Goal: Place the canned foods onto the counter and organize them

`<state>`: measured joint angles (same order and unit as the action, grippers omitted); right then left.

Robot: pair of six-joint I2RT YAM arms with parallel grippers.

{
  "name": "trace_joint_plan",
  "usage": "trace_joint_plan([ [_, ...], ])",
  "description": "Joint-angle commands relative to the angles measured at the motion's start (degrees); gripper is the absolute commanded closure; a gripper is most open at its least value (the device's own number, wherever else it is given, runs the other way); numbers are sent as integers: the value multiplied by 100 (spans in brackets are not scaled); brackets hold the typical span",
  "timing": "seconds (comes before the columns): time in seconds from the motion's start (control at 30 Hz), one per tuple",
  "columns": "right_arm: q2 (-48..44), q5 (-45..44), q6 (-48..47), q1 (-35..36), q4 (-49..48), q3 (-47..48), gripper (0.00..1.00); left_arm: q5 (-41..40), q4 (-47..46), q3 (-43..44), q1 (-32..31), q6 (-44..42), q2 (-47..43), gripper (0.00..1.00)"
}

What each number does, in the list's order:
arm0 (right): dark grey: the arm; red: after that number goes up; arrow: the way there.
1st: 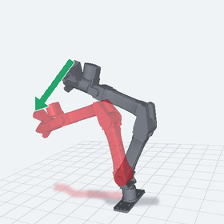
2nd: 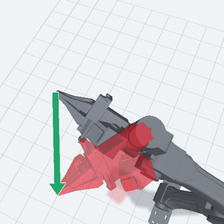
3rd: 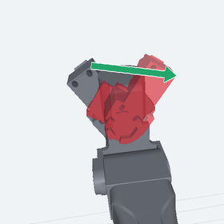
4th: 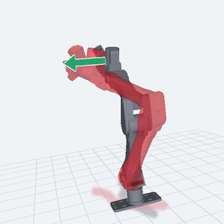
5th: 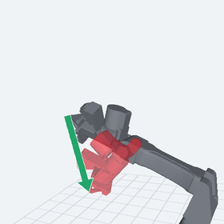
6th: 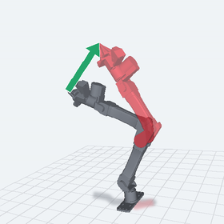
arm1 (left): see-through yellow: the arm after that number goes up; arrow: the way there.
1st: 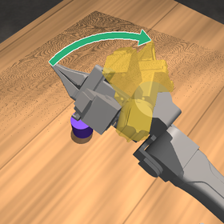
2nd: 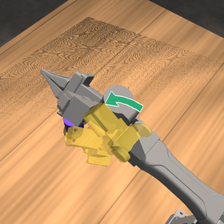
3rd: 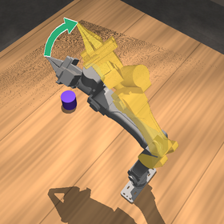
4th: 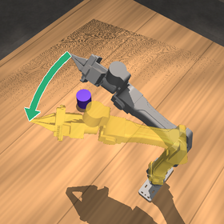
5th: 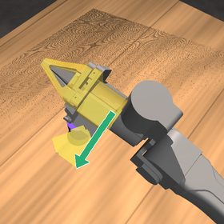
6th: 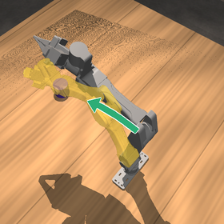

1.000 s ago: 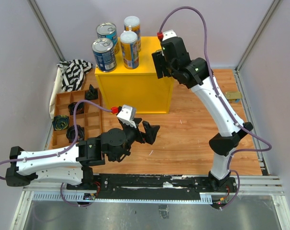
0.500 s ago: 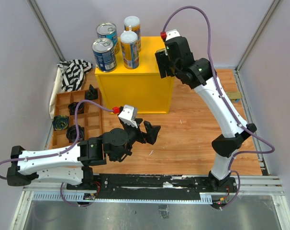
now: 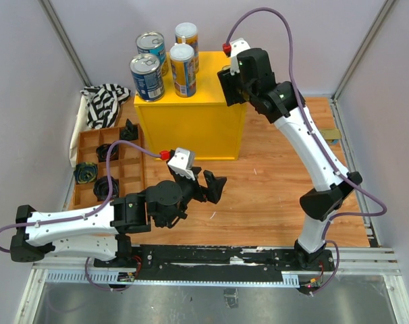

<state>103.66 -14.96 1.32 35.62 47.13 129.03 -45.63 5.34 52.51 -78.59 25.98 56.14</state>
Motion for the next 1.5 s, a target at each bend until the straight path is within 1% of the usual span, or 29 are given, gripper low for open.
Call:
trace_joint_plan([
  [0.0,-244,46,-746,-276,-516,-256,40,-232,-49,131,-60,65,-7,6],
  [0.13,-489,272,-1233,-367,-1018,-734,41,-238,-60,118,-60,68,23,6],
  [0.23,-670,598,-1479,-521,-1367,-1103,40,-228,-61,119,-60,79,70,6],
  [0.37,-738,1391,-1587,-806,-1569,-1293,40,-211,-172,70,-60,71,72,6],
  [0.5,-780,2168,-1779,-892,-1734,-1454,40,-253,-297,52,-60,13,127,6],
  [0.6,-792,2770,-1719,-1023,-1928,-1543,40,-292,-345,60,-60,-51,200,6],
  [0.7,-754,3382,-1631,-1188,-2034,-1512,40,-344,-392,57,-52,-111,283,6],
  [0.83,-493,4254,-1560,-1406,-1983,-1192,39,-415,-508,11,-34,-112,359,6],
  [1.03,-19,5122,-1380,-1740,-1938,-658,39,-510,-682,-57,-21,-92,507,6],
  [1.13,206,5326,-1345,-1784,-1887,-422,36,-535,-739,-36,-3,-73,632,6],
  [1.23,386,5398,-1353,-1802,-1849,-278,30,-527,-755,10,1,-63,755,6],
  [1.33,467,5226,-1328,-1804,-1847,-224,22,-526,-766,47,10,-30,860,6],
  [1.47,506,4867,-1307,-1801,-1855,-191,15,-522,-819,74,14,-22,953,6],
])
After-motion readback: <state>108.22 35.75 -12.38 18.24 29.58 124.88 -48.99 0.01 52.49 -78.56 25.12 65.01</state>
